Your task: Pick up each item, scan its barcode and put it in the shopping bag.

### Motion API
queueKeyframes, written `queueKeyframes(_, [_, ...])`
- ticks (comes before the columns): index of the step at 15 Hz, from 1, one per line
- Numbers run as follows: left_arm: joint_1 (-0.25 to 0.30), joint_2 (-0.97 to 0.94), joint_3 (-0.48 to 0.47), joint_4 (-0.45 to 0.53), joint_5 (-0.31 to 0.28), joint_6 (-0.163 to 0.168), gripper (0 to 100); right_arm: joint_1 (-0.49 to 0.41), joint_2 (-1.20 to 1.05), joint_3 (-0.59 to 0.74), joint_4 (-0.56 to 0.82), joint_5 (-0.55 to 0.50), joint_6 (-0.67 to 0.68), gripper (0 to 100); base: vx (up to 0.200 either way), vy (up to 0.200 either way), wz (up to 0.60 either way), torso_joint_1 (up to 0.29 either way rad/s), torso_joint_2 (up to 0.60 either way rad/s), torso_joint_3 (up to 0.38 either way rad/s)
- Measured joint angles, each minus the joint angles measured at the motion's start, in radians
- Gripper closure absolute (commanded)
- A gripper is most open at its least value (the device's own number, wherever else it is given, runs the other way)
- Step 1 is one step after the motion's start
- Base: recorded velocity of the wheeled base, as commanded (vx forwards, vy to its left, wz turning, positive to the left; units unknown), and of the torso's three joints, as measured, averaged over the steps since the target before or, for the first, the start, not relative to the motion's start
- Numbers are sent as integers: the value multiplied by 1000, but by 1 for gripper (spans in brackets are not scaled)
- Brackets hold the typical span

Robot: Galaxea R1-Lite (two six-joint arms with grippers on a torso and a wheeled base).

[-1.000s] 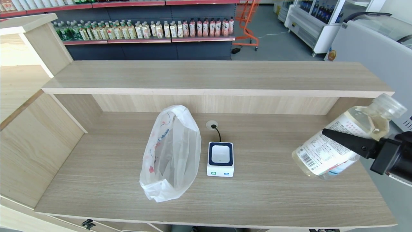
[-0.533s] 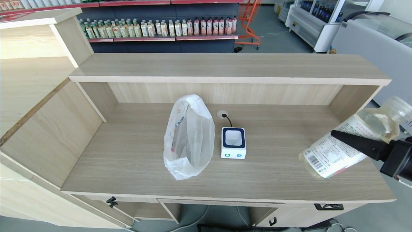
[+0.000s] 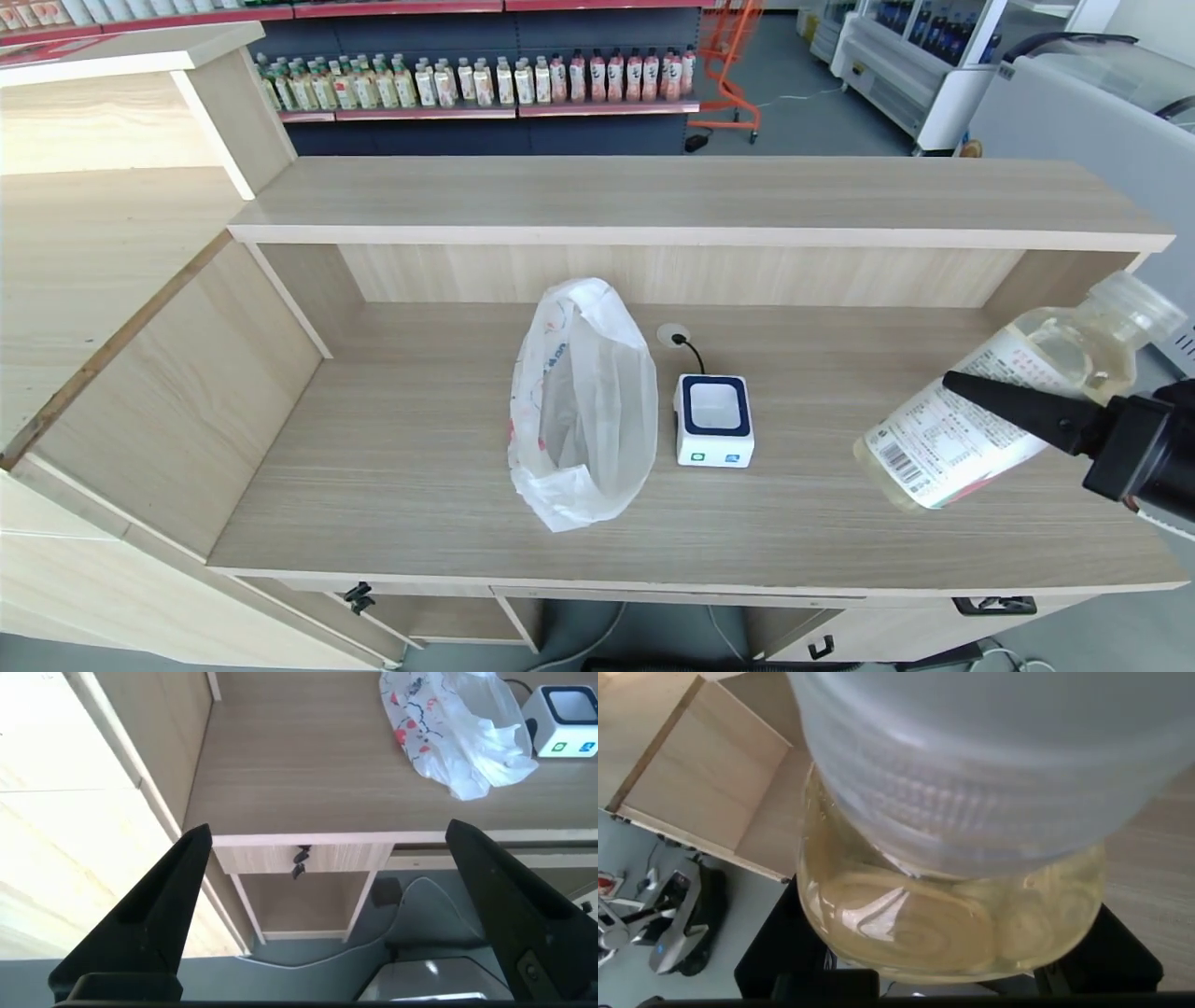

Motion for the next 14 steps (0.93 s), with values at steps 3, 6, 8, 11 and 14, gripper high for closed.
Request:
queueKeyframes(3, [0, 0, 0, 0, 0, 0, 0, 6, 61, -56, 0, -2, 0, 100, 0, 133, 0, 0, 2, 2])
queueKeyframes(6, [0, 0, 0, 0, 0, 0, 0, 16, 167, -125, -13, -4, -1, 100, 0, 0, 0, 0, 0, 0])
queueKeyframes(8, [1, 0, 0, 0, 0, -1, 0, 22, 247, -158, -40, -12, -3, 100, 0, 0, 0, 0, 0, 0])
queueKeyframes(11, [0, 0, 0, 0, 0, 0, 0, 52, 395, -183, -169, -74, -8, 100, 0, 0, 0, 0, 0, 0])
queueKeyframes(14, [0, 0, 0, 0, 0, 0, 0, 102, 549, -229, -276, -106, -27, 100, 0, 0, 0, 0, 0, 0])
